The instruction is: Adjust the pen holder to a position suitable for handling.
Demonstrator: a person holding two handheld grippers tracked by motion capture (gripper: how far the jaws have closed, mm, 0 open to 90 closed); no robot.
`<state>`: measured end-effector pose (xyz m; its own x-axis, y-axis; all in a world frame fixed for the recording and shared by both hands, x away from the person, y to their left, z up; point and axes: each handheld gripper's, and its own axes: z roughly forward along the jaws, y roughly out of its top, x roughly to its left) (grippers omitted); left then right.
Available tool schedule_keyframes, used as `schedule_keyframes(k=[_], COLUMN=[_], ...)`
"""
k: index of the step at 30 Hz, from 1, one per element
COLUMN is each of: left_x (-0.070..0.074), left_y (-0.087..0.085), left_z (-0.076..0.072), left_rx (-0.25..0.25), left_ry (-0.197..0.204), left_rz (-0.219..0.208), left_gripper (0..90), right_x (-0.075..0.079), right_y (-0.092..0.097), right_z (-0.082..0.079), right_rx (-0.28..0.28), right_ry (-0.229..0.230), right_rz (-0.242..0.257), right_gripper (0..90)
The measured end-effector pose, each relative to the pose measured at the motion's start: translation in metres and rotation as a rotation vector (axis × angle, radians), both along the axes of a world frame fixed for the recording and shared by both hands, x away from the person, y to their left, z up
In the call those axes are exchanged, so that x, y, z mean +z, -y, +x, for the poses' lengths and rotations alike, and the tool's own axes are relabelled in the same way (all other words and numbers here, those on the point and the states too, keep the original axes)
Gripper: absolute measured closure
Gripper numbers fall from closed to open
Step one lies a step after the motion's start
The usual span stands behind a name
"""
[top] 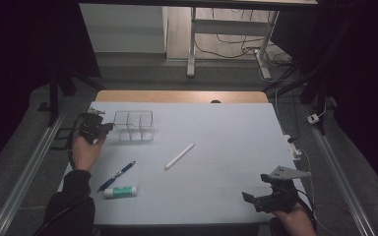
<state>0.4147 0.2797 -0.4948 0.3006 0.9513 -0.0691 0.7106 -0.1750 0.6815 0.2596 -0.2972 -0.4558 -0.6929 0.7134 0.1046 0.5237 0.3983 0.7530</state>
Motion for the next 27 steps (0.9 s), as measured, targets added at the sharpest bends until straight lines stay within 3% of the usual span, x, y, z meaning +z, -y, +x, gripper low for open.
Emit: schedule_keyframes(k=[9,27], left_x=[-0.007,-0.005], left_y=[0.005,0.038], left_z=[0.012,0.019], left_rx=[0.014,-0.072], left_ry=[-0.006,0.001], left_rz=[-0.007,-0.036], left_gripper=[88.7,88.6], right_x=[0.000,0.000], right_y=[0.000,0.000], right_z=[0.000,0.000], right_rx=[0.000,0.002], right_ry=[-0.001,-0.004], right_rz=[0.002,0.001], right_gripper=[1.9,1.9])
